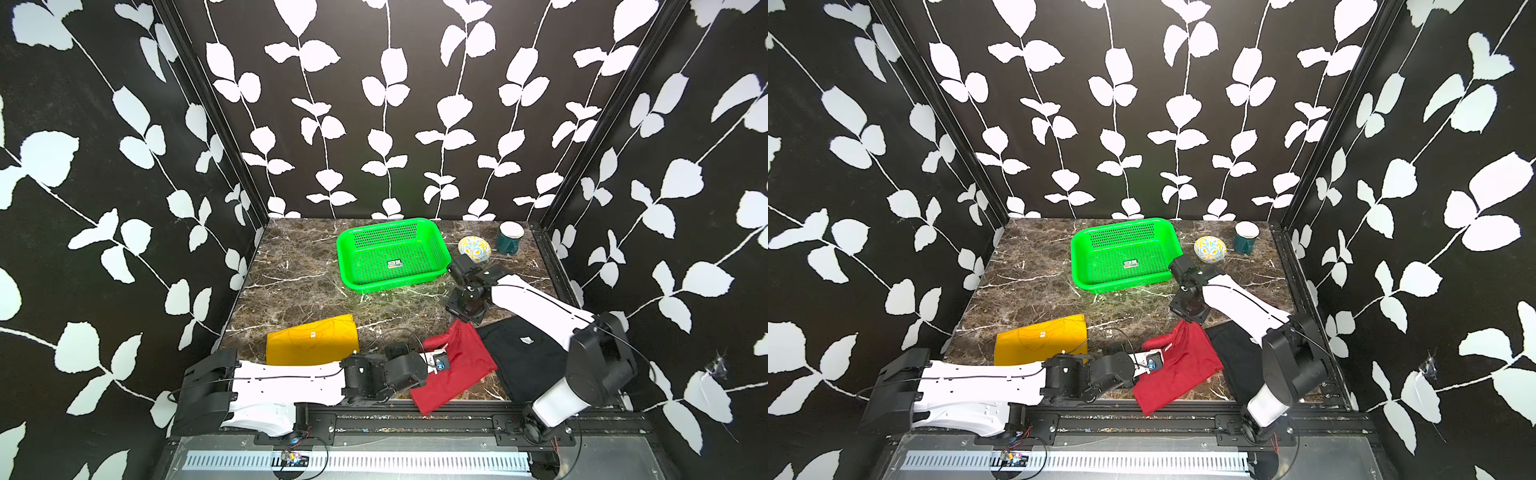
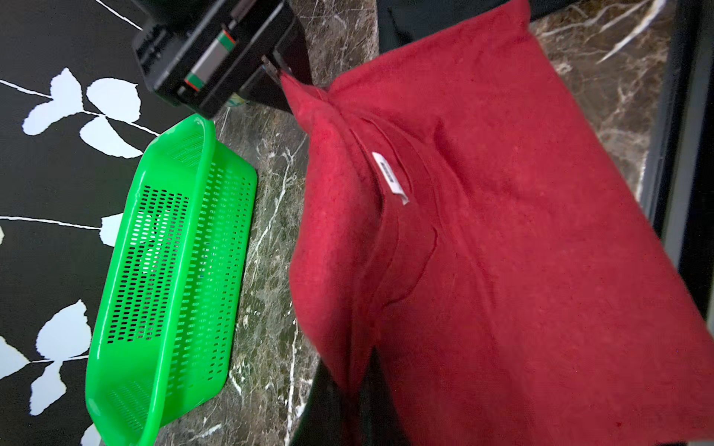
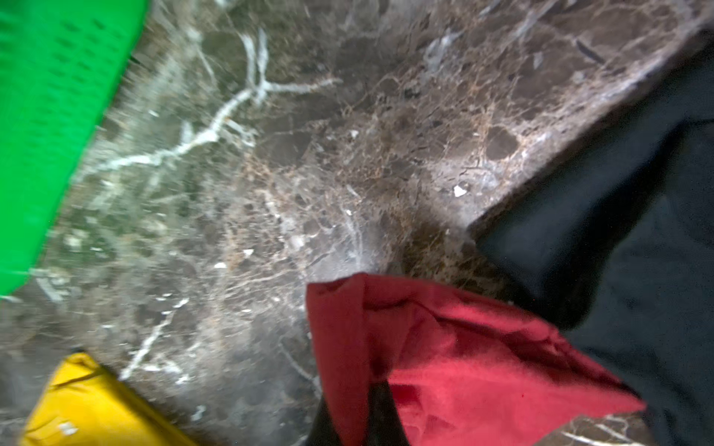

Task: Put the folded t-shirts into the basket
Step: Pick up the T-shirt from the center of the board.

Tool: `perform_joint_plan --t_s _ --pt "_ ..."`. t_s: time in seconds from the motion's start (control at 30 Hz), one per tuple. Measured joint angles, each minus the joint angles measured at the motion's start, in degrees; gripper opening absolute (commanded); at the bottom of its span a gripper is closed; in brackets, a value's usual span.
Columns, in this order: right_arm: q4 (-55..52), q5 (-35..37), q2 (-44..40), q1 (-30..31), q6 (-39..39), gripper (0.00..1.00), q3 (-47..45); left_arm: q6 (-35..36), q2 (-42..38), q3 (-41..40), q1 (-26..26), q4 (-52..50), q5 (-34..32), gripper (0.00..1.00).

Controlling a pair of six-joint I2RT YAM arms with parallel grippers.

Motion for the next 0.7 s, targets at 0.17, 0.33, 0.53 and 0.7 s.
perform_joint_plan --t_s 0.17,0.33,0.53,0.7 --pt "1.7 1.3 -6.1 0.0 4.9 0.00 0.1 1.6 -2.9 0.1 3.6 1.6 0.2 0.00" --pt "4.0 3.5 -8.5 0.0 7.9 0.00 2.3 2.6 -5.9 2.7 9.6 1.2 0.3 0.00" --pt "8.7 5.6 -7.4 0.8 11.3 0.00 7.1 5.0 -6.9 8.4 14.9 0.0 0.2 0.00" --pt "11.8 10.7 -3.8 3.6 13.0 0.00 14.1 5.9 -6.9 10.1 22.5 -0.5 1.9 0.00"
